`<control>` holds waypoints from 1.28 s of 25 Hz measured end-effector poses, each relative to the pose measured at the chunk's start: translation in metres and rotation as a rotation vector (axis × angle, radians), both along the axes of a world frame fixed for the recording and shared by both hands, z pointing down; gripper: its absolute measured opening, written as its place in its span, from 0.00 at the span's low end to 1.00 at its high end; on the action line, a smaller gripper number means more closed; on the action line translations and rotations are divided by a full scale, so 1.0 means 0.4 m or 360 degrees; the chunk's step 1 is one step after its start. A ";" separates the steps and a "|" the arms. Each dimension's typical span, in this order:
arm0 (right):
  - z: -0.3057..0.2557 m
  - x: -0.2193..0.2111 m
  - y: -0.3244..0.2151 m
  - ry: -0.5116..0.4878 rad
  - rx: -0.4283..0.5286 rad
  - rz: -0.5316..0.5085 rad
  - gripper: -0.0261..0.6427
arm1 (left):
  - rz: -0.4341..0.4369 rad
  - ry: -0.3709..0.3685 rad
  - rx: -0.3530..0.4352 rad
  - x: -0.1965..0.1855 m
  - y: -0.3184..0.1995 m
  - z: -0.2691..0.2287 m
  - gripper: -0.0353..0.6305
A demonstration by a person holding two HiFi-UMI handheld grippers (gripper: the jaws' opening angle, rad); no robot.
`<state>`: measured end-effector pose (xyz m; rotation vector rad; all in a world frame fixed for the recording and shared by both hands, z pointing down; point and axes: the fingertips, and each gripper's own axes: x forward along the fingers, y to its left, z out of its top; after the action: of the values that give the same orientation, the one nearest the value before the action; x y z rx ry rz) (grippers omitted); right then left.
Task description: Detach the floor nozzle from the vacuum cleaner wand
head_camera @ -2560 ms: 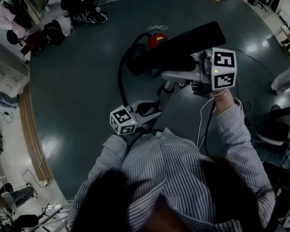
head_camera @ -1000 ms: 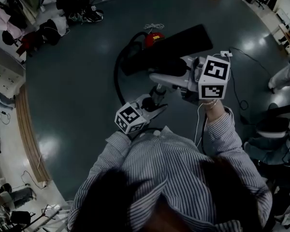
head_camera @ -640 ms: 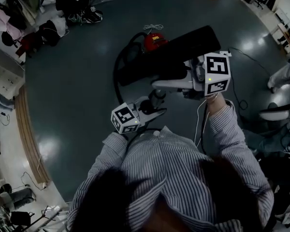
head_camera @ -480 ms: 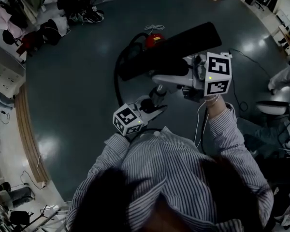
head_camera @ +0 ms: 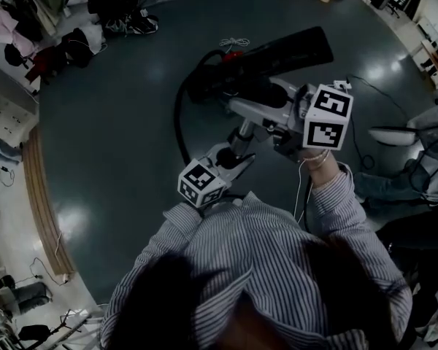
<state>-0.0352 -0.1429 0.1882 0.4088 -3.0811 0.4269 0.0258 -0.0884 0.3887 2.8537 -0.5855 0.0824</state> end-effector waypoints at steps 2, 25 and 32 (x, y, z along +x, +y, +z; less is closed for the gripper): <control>-0.025 -0.002 0.014 -0.0008 0.0047 -0.0122 0.25 | 0.0131 0.0075 -0.0011 -0.004 0.018 -0.015 0.23; 0.261 0.112 -0.045 -0.0316 -0.0357 0.0567 0.26 | -0.0313 -0.0016 -0.0013 -0.155 -0.032 -0.022 0.22; 0.322 0.137 -0.029 -0.0393 -0.0530 0.0693 0.26 | -0.0251 -0.0133 -0.0038 -0.116 -0.007 0.010 0.21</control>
<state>0.0197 -0.1547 0.3172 1.0879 -3.0370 1.0511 -0.0206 -0.0910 0.3928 2.7807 -0.8183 0.1815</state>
